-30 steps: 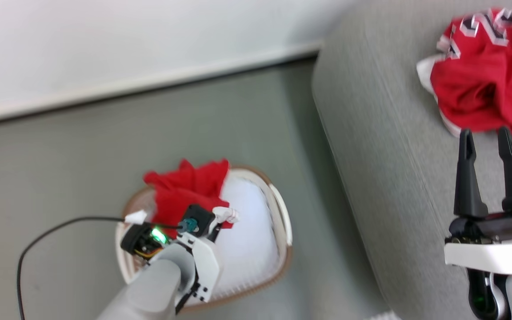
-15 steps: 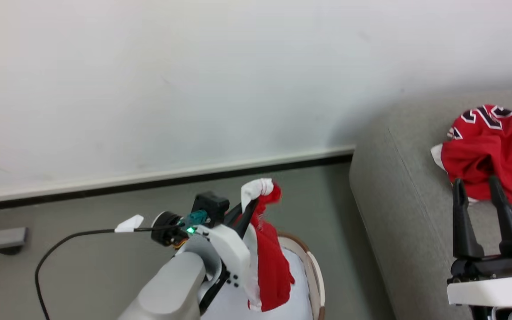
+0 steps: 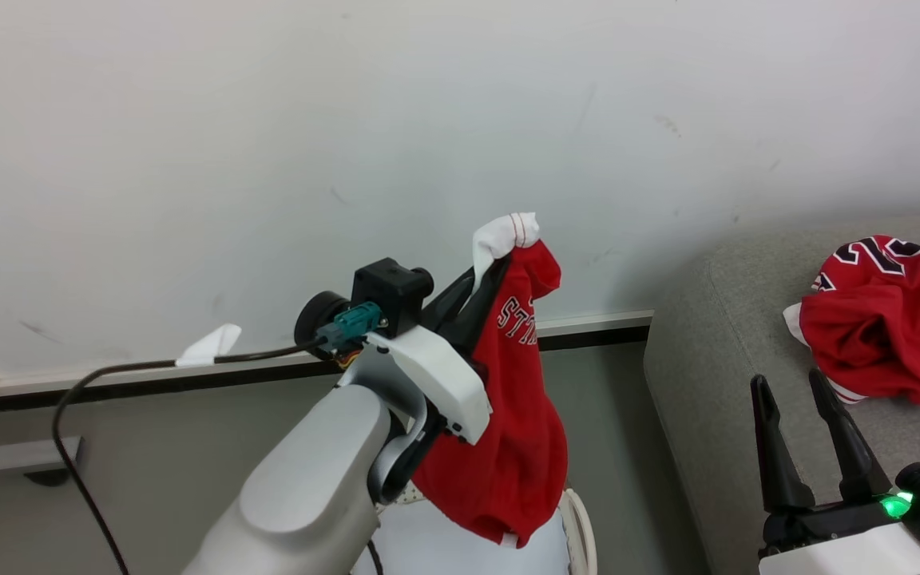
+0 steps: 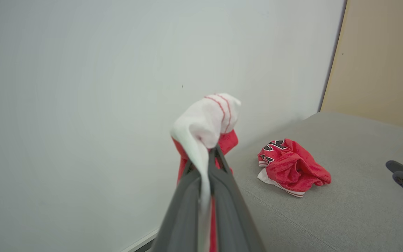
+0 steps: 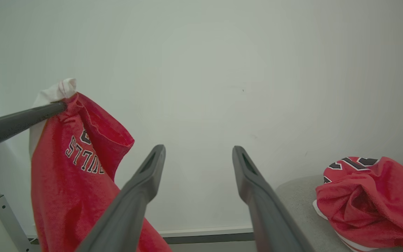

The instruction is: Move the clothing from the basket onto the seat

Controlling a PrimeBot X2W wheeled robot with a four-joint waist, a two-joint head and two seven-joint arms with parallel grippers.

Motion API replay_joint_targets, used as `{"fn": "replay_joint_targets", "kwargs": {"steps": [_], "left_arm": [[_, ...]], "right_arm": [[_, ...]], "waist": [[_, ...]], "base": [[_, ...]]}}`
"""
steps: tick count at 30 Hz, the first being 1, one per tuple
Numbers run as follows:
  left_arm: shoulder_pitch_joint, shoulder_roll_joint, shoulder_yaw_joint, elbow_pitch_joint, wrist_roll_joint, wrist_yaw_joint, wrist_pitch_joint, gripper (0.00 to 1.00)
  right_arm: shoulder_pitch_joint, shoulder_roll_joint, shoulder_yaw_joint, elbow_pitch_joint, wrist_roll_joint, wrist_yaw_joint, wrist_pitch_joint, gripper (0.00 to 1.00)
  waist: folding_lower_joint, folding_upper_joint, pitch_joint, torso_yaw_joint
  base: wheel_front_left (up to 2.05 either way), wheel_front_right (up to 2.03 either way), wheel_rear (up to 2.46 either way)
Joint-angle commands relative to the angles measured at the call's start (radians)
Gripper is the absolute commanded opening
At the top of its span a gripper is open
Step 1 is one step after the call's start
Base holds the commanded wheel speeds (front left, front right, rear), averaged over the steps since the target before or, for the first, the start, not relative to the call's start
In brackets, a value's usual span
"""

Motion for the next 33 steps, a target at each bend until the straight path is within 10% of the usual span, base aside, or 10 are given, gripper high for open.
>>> {"fn": "replay_joint_targets", "kwargs": {"steps": [1,15,33], "left_arm": [[-0.007,0.011,0.002,-0.024,-0.009,0.006,0.009,0.00],[0.051,0.054,-0.006,-0.247,-0.022,0.062,0.108,0.00],[0.036,0.022,-0.067,-0.323,-0.019,0.053,0.137,0.00]], "right_arm": [[0.005,-0.006,0.004,0.005,0.008,-0.002,0.000,1.00],[-0.027,-0.018,0.102,0.065,0.023,-0.002,0.000,1.00],[-0.231,-0.075,0.516,0.429,0.090,-0.002,0.069,1.00]], "waist": [[0.0002,-0.0001,-0.002,0.000],[0.0002,-0.0001,0.005,0.004],[0.0002,-0.0001,0.007,0.116]], "base": [[0.00,0.00,0.00],[0.00,0.00,0.00],[0.00,0.00,0.00]]}}
